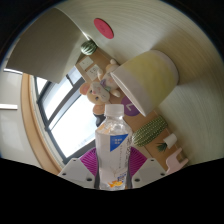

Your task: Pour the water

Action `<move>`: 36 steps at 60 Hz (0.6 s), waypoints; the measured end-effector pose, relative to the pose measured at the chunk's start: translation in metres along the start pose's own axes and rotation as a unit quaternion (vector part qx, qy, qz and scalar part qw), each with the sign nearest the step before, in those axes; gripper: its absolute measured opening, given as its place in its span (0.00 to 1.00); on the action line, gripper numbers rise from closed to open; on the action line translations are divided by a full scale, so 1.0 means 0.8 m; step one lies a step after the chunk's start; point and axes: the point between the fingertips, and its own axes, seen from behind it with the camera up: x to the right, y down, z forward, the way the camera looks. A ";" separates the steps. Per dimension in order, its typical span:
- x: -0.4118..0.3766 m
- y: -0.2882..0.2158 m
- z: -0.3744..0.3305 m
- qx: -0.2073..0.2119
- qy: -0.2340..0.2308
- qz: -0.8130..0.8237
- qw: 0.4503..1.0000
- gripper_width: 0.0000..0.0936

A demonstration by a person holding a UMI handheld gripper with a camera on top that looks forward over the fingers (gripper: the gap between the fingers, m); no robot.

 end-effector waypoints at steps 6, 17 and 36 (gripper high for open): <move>0.003 -0.016 -0.009 0.027 -0.006 0.080 0.996 0.39; 0.011 -0.028 -0.006 0.039 -0.005 0.101 0.994 0.39; -0.045 0.064 0.009 -0.085 -0.008 -0.241 0.967 0.39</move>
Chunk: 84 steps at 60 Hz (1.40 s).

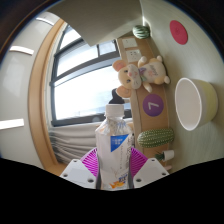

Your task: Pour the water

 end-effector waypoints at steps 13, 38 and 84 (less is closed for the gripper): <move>-0.048 -0.018 0.018 -0.081 0.057 -0.463 0.881 0.41; -0.027 -0.271 0.004 0.005 0.205 -0.741 0.639 0.41; 0.119 -0.403 -0.047 0.019 0.287 -0.746 0.601 0.52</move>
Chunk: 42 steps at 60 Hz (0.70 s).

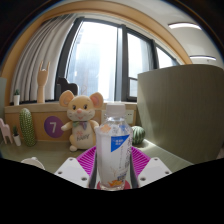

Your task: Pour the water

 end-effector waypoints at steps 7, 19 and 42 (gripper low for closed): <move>0.006 0.026 -0.002 -0.041 -0.002 -0.003 0.999 0.70; 0.001 0.059 -0.052 -0.079 -0.025 -0.028 0.996 0.79; -0.127 0.055 -0.280 -0.064 -0.149 -0.017 0.987 0.79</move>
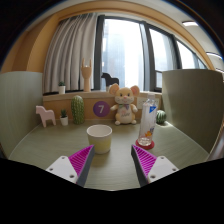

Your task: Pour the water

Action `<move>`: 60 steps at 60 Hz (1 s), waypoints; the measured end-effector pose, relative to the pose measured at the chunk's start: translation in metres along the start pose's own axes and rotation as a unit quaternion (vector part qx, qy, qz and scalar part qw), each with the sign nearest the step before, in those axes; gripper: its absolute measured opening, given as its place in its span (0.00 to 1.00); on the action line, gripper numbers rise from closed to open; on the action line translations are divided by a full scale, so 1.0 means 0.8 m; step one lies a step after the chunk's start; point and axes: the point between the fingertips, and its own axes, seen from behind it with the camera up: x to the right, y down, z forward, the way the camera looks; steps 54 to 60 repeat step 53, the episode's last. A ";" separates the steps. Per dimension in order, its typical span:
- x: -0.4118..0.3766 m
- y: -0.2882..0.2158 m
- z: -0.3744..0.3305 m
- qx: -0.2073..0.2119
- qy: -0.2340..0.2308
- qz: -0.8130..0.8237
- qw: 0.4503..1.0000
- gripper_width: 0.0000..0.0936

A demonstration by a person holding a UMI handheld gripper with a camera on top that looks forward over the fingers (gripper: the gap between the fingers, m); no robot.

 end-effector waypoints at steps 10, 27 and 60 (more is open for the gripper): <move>-0.082 -0.022 -0.071 0.016 -0.063 0.000 0.998 0.79; -0.156 -0.053 -0.151 0.028 -0.108 -0.033 0.993 0.79; -0.179 -0.072 -0.204 0.046 -0.126 -0.029 0.991 0.79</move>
